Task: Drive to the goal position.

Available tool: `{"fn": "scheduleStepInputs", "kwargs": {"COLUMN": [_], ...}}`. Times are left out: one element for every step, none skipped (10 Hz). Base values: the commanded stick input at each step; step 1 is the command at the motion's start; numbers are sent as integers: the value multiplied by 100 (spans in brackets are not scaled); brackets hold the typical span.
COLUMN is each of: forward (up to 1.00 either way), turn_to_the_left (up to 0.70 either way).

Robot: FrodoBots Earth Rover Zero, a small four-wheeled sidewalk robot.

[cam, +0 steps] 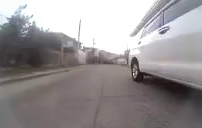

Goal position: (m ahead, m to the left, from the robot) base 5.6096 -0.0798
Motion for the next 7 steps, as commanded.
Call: {"fn": "scheduleStepInputs", "kwargs": {"forward": [100,100,100,100,100,100,100], "turn_to_the_left": [0,0,0,0,-8,-33,-40]}}
